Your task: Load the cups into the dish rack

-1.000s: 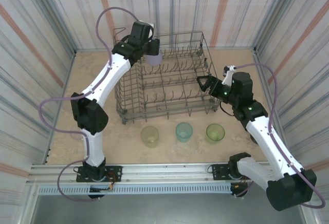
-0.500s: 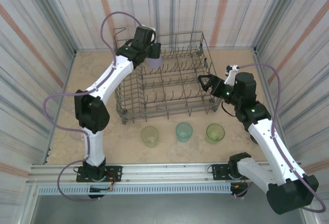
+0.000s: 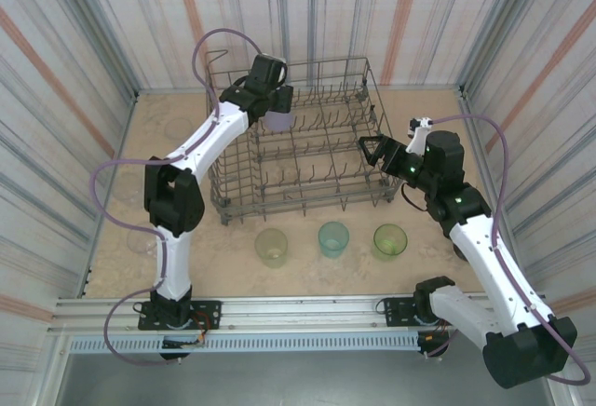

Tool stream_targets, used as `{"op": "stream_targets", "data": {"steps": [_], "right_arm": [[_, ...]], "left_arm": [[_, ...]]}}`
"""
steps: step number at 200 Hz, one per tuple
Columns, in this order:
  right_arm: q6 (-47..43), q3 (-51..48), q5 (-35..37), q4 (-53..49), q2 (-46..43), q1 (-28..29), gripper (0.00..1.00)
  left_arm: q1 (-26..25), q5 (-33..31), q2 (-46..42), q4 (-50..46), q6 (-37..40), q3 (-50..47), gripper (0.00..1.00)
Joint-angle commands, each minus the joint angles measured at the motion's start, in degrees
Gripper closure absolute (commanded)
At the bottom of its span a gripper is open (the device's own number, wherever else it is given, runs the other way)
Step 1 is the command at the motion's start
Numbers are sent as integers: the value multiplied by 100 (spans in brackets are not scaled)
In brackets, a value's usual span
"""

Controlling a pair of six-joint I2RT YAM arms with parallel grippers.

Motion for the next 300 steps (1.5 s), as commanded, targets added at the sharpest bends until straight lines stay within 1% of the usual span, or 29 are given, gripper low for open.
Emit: {"op": "stream_targets", "data": {"steps": [1, 39, 65, 72, 149, 183, 230, 282, 300], "right_arm": [[-163, 145, 108, -122, 21, -41, 1], [-139, 145, -105, -69, 117, -28, 1], [-136, 160, -92, -93, 112, -22, 1], [-137, 156, -68, -110, 101, -21, 1], [-145, 117, 21, -149, 58, -22, 1], [-137, 117, 47, -153, 53, -22, 1], [-111, 88, 62, -141, 45, -13, 1], [-110, 99, 72, -158, 35, -4, 1], [-110, 91, 83, -175, 25, -4, 1]], "left_arm": [[-29, -192, 98, 221, 58, -64, 100], [-32, -155, 136, 460, -55, -294, 100], [-41, -206, 147, 500, -75, -347, 100], [-42, -234, 304, 521, -68, -372, 100], [-40, -413, 252, 892, -58, -901, 100], [-56, -663, 270, 990, 121, -1043, 100], [-121, -1059, 235, 1071, 606, -1059, 100], [-137, -1091, 213, 1192, 540, -1280, 100], [-139, -1115, 217, 1199, 390, -1372, 100]]}}
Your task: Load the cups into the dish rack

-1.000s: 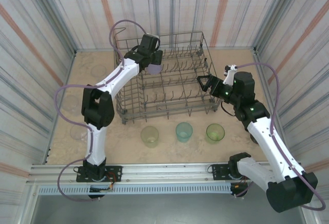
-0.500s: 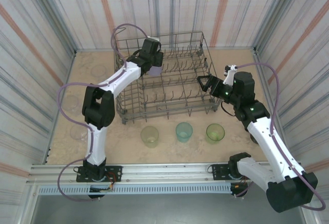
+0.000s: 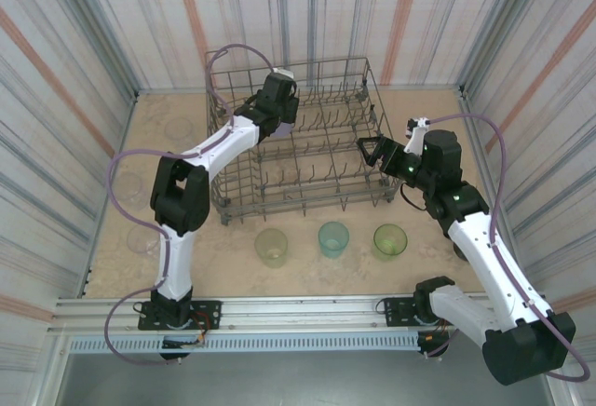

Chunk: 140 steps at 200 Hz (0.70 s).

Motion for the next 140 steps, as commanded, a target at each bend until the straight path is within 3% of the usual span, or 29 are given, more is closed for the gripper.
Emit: {"op": "stream_targets", "data": {"steps": [1, 95, 140], "right_arm": [[-69, 87, 101, -140, -83, -6, 1], [-73, 67, 132, -145, -118, 11, 1], [-33, 65, 126, -140, -152, 20, 1]], "left_arm": [[56, -350, 34, -414, 12, -312, 100], [59, -268, -317, 185, -461, -1141, 100], [50, -581, -361, 461, -110, -1564, 100]]}}
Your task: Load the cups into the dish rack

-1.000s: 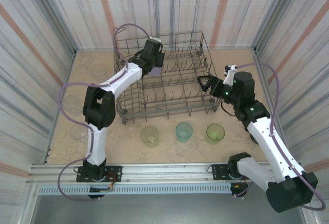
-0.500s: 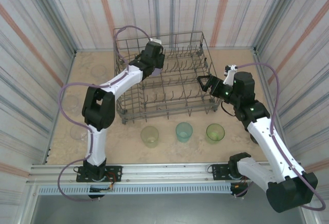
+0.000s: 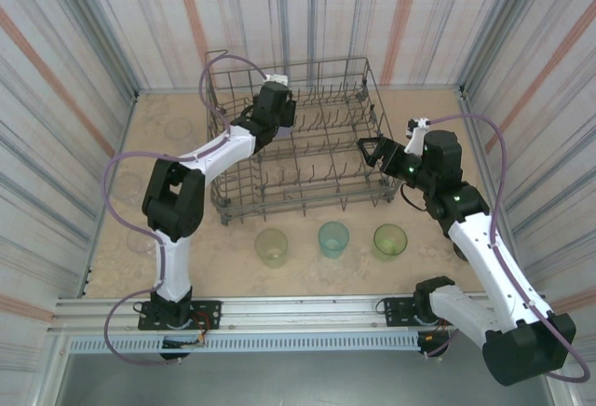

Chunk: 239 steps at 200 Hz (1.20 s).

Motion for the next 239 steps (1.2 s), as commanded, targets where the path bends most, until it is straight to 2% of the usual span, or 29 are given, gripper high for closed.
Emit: {"op": "stream_targets", "data": {"steps": [1, 32, 78, 85, 91, 106, 129, 170, 199, 226, 239], "right_arm": [[-36, 65, 110, -99, -137, 20, 1], [-18, 39, 114, -61, -123, 29, 1], [-9, 92, 120, -107, -113, 56, 1], [-9, 101, 132, -101, -117, 61, 1], [-14, 103, 140, -105, -126, 63, 1], [-2, 115, 137, -95, -118, 64, 1], [21, 143, 104, -79, -85, 66, 1], [38, 186, 96, -60, -84, 72, 1], [69, 199, 113, -52, -101, 73, 1], [96, 214, 103, -37, -127, 72, 1], [96, 240, 101, -54, -121, 76, 1]], "left_arm": [[59, -494, 73, -677, 270, -473, 100], [59, -524, 169, -734, 430, -514, 100], [66, -532, 273, -888, 221, -541, 100], [71, -528, 260, -906, 187, -541, 93], [65, -523, 245, -926, 152, -533, 83], [66, -539, 197, -966, 76, -508, 71], [65, -569, 86, -1000, -15, -481, 60], [69, -596, -173, -1092, -158, -456, 46], [65, -640, -307, -1176, -224, -378, 24], [80, -656, -292, -1358, -268, -174, 11], [82, -659, -278, -1441, -282, -77, 2]]}}
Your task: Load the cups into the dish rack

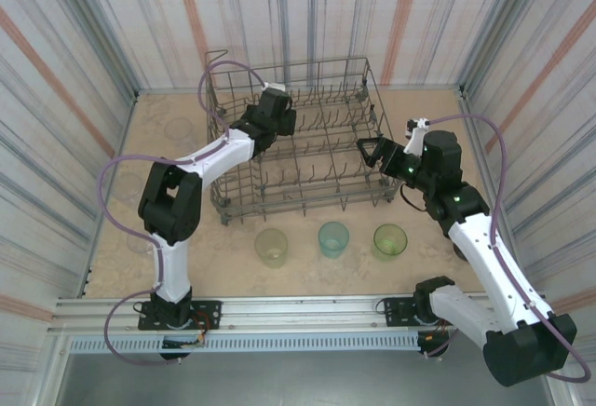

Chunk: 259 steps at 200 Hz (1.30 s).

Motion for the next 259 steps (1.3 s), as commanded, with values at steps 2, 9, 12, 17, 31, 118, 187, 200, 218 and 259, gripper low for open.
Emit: {"op": "stream_targets", "data": {"steps": [2, 9, 12, 17, 31, 118, 187, 200, 218, 259], "right_arm": [[94, 239, 95, -52, -100, 32, 1], [93, 248, 94, -67, -109, 31, 1], [94, 248, 95, -74, -109, 36, 1], [94, 252, 99, -76, -111, 33, 1], [103, 248, 95, -90, -131, 32, 1], [207, 187, 83, -185, -176, 49, 1], [279, 147, 141, -286, -248, 137, 1], [285, 155, 153, -326, -252, 160, 1], [282, 151, 183, -431, -259, 196, 1], [290, 193, 470, -791, -276, 441, 1]], "left_arm": [[143, -474, -51, -753, -59, 152, 1], [143, -475, -51, -769, -61, 178, 1], [143, -475, -55, -776, -69, 193, 1], [143, -470, -66, -788, -70, 203, 1], [152, -475, -106, -823, -88, 241, 2], [265, 197, -840, -1534, -395, 524, 1], [356, 497, -1335, -1865, -562, 360, 1], [363, 523, -1457, -1951, -595, 310, 1], [362, 605, -1646, -2041, -632, 211, 1], [363, 811, -2099, -2159, -624, -96, 1]]}}
